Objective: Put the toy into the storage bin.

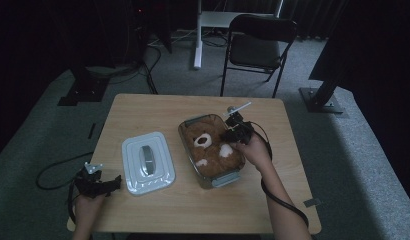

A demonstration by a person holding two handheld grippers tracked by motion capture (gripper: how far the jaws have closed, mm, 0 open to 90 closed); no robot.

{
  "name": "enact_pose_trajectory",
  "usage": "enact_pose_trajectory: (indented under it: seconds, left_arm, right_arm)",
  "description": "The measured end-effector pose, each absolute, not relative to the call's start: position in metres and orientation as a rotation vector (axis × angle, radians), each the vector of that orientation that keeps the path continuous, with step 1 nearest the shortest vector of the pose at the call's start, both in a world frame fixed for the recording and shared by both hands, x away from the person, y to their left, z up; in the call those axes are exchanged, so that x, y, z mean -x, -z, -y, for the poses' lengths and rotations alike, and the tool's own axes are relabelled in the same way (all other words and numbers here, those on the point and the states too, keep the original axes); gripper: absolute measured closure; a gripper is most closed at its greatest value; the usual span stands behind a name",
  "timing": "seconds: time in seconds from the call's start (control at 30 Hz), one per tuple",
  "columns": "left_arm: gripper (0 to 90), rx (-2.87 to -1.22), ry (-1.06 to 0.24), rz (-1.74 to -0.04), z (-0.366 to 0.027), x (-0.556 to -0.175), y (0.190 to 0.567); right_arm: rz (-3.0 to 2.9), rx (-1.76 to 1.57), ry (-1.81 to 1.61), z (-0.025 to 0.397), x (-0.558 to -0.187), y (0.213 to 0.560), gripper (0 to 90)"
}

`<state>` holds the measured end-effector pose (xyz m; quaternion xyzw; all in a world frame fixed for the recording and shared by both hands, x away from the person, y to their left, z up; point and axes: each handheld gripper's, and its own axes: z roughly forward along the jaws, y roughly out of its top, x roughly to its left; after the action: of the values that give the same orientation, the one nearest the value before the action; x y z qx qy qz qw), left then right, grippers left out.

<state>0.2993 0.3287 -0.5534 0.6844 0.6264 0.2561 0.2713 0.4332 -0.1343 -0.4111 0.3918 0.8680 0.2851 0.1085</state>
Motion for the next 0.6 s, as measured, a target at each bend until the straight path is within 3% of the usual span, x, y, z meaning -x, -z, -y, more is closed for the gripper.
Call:
enact_pose_trajectory:
  seconds: [0.23,0.4,0.6]
  left_arm:
    - [0.6,-1.843,-0.690,-1.687,-0.329,-0.299,0.553]
    - [0.6,-1.843,-0.690,-1.687,-0.329,-0.299,0.553]
    - [0.6,-1.843,-0.690,-1.687,-0.329,-0.299,0.553]
  right_arm:
    - [-2.535,-1.200,-0.766,0.119,-0.447,0.415,68.8]
    - [-2.509,-1.057,-0.621,0.103,-0.447,0.419,69.5]
    - [-2.541,-1.001,-0.418,0.087,-0.454,0.435,80.3]
